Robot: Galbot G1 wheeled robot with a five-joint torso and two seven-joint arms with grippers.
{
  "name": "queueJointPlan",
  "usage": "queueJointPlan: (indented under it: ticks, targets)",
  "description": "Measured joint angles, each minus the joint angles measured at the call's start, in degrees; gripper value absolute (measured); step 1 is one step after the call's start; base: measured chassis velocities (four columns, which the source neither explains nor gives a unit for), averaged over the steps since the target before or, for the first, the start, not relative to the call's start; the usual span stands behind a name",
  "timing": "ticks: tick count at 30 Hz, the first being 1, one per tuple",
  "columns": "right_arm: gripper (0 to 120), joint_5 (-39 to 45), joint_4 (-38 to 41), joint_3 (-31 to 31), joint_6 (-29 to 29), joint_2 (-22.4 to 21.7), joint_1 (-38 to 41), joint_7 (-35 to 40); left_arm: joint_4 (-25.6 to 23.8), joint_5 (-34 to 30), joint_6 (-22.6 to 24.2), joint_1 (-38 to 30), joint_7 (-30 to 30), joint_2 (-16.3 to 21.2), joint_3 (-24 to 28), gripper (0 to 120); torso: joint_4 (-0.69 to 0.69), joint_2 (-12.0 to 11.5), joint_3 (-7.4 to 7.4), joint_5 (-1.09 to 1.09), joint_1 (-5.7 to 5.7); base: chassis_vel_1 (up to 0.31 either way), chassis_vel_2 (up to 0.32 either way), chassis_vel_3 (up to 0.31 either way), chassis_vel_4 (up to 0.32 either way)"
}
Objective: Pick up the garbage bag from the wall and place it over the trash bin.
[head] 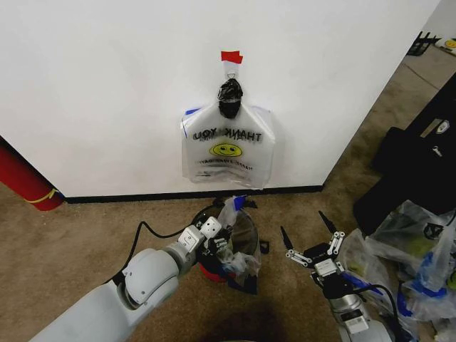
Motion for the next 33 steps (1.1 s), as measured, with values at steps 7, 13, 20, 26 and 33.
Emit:
queueJointPlan:
  ticks: [7,13,20,26,33]
  targets:
    - [100,-0.64,-0.93,-0.64,0.02,0.19,0.39,0.02,-0.03,-7.74,-0.15,3.02,-10.75,-1.93,-2.32,17,0.0,0.0,0.0,-0.01,0.0,0.0,0.0,0.0,0.0]
    - [100,1.67,-4.51,-2.18,-1.15,-0.87,1.65,0.09,0.2,-16.22,-0.24,6.18,-18.11,-4.02,-6.66,0,-0.01,0.0,0.0,0.0,0.0,0.0,0.0,0.0,0.0]
    - [100,13.58,-9.09,-9.28,-10.12,-6.84,4.74,-1.61,1.77,-17.82,-0.36,8.04,-18.41,-4.56,-9.08,0,0.01,0.0,0.0,0.01,-0.01,0.0,0.0,0.0,0.0]
    - [100,20.4,-10.39,-10.65,-11.9,-8.77,5.3,-7.61,3.86,-17.31,-1.26,7.95,-17.93,-5.47,-9.63,0,-0.01,0.0,0.0,0.0,-0.01,0.0,0.0,0.0,0.0]
    - [100,30.41,-10.35,-12.26,-13.45,-10.19,5.4,-13.0,4.88,-16.17,-2.15,8.14,-16.57,-5.91,-9.76,0,0.0,0.0,0.0,0.0,-0.01,0.0,0.0,0.0,0.0]
